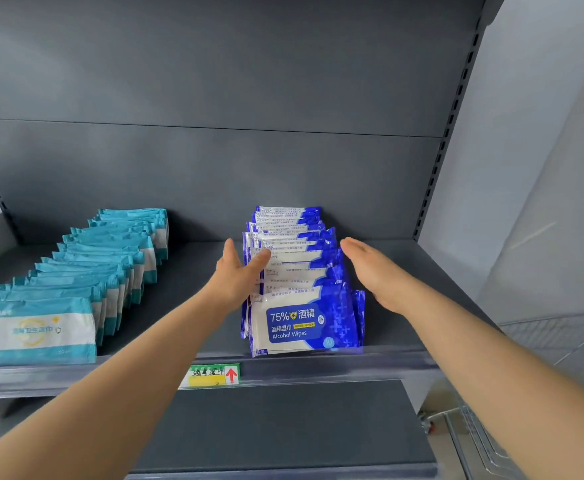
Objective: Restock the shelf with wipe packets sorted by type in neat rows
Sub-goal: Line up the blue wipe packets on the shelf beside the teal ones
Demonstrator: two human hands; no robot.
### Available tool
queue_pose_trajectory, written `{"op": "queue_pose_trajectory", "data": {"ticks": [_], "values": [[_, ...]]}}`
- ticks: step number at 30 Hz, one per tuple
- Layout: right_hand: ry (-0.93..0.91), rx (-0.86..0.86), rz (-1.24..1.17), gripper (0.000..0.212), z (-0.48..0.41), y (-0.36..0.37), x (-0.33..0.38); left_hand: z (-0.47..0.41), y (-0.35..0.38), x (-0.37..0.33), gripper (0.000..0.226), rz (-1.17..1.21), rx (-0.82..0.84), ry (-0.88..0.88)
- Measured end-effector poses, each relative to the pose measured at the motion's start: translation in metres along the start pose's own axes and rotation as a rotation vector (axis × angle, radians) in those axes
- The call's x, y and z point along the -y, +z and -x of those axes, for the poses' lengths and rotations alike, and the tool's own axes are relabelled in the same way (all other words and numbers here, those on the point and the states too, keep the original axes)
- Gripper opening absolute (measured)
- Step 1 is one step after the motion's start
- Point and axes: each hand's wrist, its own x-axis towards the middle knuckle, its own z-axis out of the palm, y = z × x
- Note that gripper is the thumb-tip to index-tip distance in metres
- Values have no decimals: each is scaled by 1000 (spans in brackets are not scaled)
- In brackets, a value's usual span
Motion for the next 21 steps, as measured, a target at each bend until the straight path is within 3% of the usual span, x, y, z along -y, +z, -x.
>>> {"op": "queue_pose_trajectory", "data": {"ticks": [2,6,10,12,15,18,21], "values": [[117,112,-163,39,-7,9,-1,-7,6,1,65,78,57,-95],[168,258,-169,33,-18,14,-4,-18,11,5,37,25,127,-133],[80,69,-28,50,-35,2,1,-31,3,-2,42,-114,6,-64],[42,-20,55,56,-49,-3,3,-42,1,-9,55,-160,-73,-66],[87,19,-51,49,-70,1,4,-56,4,-16,51,-80,-28,-93],[148,186,-213,34,-77,7,4,-61,11,-14,30,-39,123,-96],[122,134,-163,35,-89,6,2,-69,8,-14,31,21,74,-86]]}}
